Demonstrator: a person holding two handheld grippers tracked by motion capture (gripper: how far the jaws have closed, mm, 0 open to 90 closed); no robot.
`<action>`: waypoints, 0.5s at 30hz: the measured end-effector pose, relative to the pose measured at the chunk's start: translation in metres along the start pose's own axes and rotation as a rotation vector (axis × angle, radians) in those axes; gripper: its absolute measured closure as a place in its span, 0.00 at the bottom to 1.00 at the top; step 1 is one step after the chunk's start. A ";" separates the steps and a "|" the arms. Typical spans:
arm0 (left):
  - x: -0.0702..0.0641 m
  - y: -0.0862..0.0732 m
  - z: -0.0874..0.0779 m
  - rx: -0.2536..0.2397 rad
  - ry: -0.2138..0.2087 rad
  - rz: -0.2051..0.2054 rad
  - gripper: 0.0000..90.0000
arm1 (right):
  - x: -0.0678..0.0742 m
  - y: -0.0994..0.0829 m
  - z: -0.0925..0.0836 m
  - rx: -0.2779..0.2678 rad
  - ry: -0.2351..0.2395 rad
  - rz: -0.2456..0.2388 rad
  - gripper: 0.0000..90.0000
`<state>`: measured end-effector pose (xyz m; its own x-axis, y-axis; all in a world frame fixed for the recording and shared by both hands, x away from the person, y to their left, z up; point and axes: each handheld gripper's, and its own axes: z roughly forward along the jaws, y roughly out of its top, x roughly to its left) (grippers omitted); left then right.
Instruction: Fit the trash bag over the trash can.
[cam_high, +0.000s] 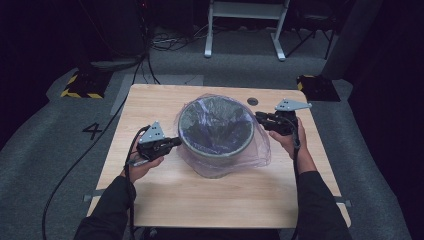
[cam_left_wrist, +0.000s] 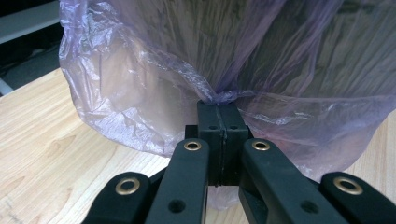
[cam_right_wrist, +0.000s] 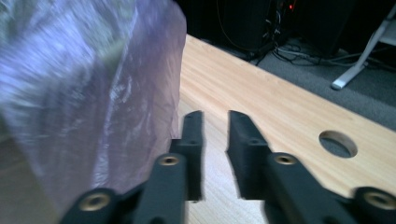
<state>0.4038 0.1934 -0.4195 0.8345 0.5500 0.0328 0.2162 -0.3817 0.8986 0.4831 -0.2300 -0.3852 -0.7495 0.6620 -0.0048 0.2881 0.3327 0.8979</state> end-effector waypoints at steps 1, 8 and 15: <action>0.000 -0.001 0.000 0.000 -0.002 0.002 1.00 | 0.001 -0.002 0.003 0.006 0.002 0.008 0.88; -0.002 -0.013 0.012 0.069 -0.002 0.011 1.00 | -0.002 -0.004 -0.007 -0.009 -0.055 0.008 0.95; -0.004 -0.032 0.010 0.099 0.061 -0.031 0.64 | 0.021 0.036 -0.041 -0.156 -0.030 -0.058 0.73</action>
<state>0.3992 0.1957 -0.4527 0.7950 0.6056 0.0348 0.2928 -0.4333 0.8524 0.4533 -0.2312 -0.3350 -0.7437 0.6648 -0.0698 0.1472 0.2647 0.9530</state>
